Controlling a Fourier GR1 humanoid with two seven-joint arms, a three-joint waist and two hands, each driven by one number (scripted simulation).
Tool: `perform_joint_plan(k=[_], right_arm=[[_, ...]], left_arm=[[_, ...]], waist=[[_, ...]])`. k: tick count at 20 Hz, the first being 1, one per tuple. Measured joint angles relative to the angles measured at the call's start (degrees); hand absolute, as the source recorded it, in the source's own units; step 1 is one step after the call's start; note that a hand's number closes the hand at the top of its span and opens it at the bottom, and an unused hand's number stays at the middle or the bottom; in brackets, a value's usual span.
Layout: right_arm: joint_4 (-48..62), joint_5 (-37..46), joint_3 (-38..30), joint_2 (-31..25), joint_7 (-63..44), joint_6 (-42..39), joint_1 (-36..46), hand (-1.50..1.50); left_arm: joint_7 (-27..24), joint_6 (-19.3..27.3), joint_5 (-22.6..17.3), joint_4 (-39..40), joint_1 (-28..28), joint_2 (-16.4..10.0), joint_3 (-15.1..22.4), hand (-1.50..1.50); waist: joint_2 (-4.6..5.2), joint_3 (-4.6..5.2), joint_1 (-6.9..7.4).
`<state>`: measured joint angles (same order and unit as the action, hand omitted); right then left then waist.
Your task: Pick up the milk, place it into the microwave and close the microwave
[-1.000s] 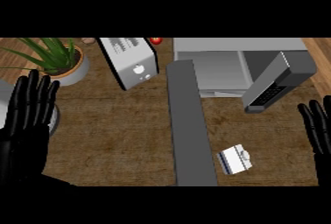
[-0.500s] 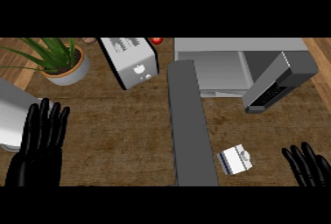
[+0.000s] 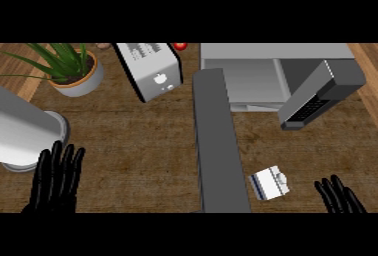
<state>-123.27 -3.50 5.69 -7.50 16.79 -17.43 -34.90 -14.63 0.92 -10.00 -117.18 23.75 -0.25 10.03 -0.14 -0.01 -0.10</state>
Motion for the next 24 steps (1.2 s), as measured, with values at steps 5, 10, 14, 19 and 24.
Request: perform_joint_plan(k=[5, 10, 14, 19, 24], right_arm=[[7.72, 0.58, -1.05, 0.90, 3.94, -0.69, 1.77, -1.50], [16.39, 3.42, -1.87, 2.74, 7.88, 1.16, 5.63, -1.50], [24.54, 5.11, -3.78, 4.27, 10.84, 3.84, 10.06, -1.50], [35.26, 7.89, -5.76, 5.34, 16.43, 7.65, 14.10, -1.50], [46.65, 8.69, -8.62, 4.58, 22.59, 8.64, 19.15, -1.50]], left_arm=[[-3.06, -2.36, -1.14, -0.74, 4.19, -1.02, -0.10, -1.50], [-5.60, -2.34, 0.14, -0.54, 6.91, -0.30, 1.95, -1.50], [-8.64, -3.59, 0.01, -0.15, 9.80, -1.04, 1.99, -1.50], [-9.74, -3.83, 0.23, -0.06, 10.99, -1.22, 2.69, -1.50], [-10.63, -4.53, -0.73, -0.12, 12.22, -2.04, 2.57, -1.50]], waist=[[0.03, 0.00, 0.18], [0.06, -0.01, 0.28], [0.07, 0.00, 0.44], [0.10, -0.01, 0.42], [0.11, -0.01, 0.45]])
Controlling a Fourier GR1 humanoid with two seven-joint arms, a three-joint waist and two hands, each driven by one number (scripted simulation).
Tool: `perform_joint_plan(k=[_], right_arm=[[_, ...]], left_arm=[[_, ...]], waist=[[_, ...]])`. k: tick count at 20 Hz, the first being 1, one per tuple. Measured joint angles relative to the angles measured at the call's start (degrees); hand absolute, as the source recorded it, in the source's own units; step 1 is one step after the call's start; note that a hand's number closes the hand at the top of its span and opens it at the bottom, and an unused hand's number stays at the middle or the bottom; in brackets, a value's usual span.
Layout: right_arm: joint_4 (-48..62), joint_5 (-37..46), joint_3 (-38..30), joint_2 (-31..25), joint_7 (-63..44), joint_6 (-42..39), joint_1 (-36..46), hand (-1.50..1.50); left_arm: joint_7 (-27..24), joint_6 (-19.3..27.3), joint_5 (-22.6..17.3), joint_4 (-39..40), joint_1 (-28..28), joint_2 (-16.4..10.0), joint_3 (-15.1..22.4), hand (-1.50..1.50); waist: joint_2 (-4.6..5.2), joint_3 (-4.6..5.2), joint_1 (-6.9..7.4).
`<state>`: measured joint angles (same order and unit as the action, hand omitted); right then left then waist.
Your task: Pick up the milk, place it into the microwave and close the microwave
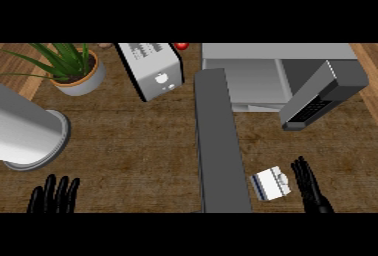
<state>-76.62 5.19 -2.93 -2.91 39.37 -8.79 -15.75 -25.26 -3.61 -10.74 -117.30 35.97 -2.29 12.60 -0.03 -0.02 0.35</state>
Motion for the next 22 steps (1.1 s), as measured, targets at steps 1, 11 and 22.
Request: perform_joint_plan(k=[1, 11, 22], right_arm=[[2.26, 0.52, -0.21, 0.14, 1.38, 0.60, 0.98, -1.50], [22.86, 1.31, -4.28, -2.41, 13.24, 1.02, 10.96, -1.50], [35.00, 3.33, -4.82, -3.63, 18.84, 2.47, 17.64, -1.50]], left_arm=[[-0.27, -0.32, -0.41, -0.04, 0.27, -0.34, -0.38, -1.50], [-3.98, -0.29, 0.80, 1.67, 2.06, -0.22, 1.31, -1.50], [-5.33, -1.03, -0.91, 1.56, 3.78, -1.78, 0.89, -1.50]], waist=[[0.01, 0.00, 0.00], [0.01, -0.01, 0.04], [-0.03, 0.25, -0.02]])
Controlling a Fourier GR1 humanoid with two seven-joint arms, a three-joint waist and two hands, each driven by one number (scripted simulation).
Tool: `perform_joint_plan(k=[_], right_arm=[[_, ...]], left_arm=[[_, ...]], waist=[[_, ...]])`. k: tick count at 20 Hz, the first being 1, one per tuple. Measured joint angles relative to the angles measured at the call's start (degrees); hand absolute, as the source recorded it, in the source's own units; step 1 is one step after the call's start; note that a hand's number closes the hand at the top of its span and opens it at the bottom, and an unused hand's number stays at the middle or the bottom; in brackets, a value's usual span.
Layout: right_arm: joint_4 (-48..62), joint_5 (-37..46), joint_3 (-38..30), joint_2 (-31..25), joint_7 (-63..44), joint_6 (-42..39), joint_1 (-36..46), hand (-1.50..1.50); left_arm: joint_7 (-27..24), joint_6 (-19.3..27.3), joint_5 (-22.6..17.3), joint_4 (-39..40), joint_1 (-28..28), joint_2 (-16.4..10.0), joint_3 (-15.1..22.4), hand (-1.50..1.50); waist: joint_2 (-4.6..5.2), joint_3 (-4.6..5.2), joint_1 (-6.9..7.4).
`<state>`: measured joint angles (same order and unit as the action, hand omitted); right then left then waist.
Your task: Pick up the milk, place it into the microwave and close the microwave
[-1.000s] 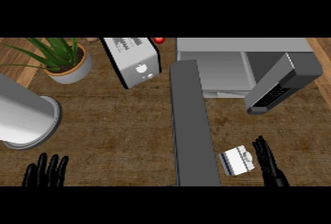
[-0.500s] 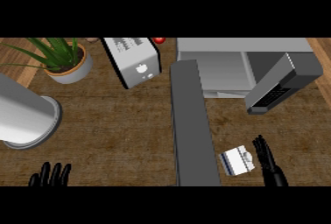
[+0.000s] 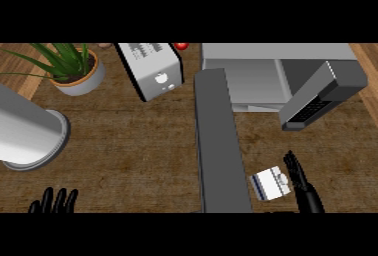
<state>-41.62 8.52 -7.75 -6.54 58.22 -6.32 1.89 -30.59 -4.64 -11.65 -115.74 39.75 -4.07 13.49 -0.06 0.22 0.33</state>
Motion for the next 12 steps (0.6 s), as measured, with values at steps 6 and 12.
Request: perform_joint_plan(k=[6, 12], right_arm=[[2.45, -0.02, 0.59, 0.07, 0.58, -0.35, 1.42, -1.50], [3.96, -0.39, 0.51, 1.50, -0.08, 0.25, 3.55, -1.50]], left_arm=[[-0.70, 0.10, 0.25, 0.62, 0.48, -0.06, 0.91, -1.50], [-2.25, -0.16, 0.18, 1.00, 1.13, -0.43, 0.67, -1.50]], waist=[[-0.12, 0.43, -0.14], [-0.13, 0.68, -0.16]])
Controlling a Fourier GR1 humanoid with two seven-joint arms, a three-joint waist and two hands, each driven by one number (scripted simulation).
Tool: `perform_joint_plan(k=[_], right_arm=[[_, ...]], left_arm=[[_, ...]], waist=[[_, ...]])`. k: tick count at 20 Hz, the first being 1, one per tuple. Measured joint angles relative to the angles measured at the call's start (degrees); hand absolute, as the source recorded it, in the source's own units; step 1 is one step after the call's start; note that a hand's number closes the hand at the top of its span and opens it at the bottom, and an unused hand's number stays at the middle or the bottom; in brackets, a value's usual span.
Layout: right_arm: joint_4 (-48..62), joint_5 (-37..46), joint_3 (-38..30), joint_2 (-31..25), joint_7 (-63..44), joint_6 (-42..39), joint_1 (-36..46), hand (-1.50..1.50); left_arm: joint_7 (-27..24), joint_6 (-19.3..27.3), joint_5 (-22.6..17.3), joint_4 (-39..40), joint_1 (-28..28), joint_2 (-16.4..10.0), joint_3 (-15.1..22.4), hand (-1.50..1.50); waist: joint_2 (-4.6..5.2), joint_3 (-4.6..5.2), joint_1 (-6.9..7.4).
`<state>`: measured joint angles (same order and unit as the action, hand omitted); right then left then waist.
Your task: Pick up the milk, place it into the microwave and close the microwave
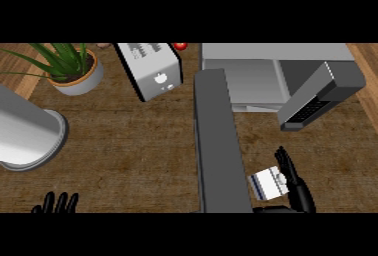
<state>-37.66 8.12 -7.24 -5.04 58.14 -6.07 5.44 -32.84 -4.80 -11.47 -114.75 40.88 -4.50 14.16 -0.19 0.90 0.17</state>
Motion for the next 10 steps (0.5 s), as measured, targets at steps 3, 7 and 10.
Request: perform_joint_plan(k=[3, 7, 10], right_arm=[[0.23, -0.71, -1.14, 0.34, -0.12, 1.18, 1.15, 1.50], [1.91, 1.28, -1.29, 1.22, 0.88, 6.13, 2.95, 1.50], [3.20, 1.45, -2.07, 1.50, 1.06, 7.97, 5.02, 1.50]], left_arm=[[1.15, -0.01, -0.88, -0.64, -0.64, -0.63, -0.94, -1.50], [0.96, 0.23, -0.47, 0.11, -1.29, -0.18, -0.24, -1.50], [0.52, -0.31, -1.17, -0.50, -0.11, -0.77, -0.62, -1.50]], waist=[[0.07, -0.33, 0.02], [0.08, -0.42, 0.13], [0.13, -0.69, 0.33]])
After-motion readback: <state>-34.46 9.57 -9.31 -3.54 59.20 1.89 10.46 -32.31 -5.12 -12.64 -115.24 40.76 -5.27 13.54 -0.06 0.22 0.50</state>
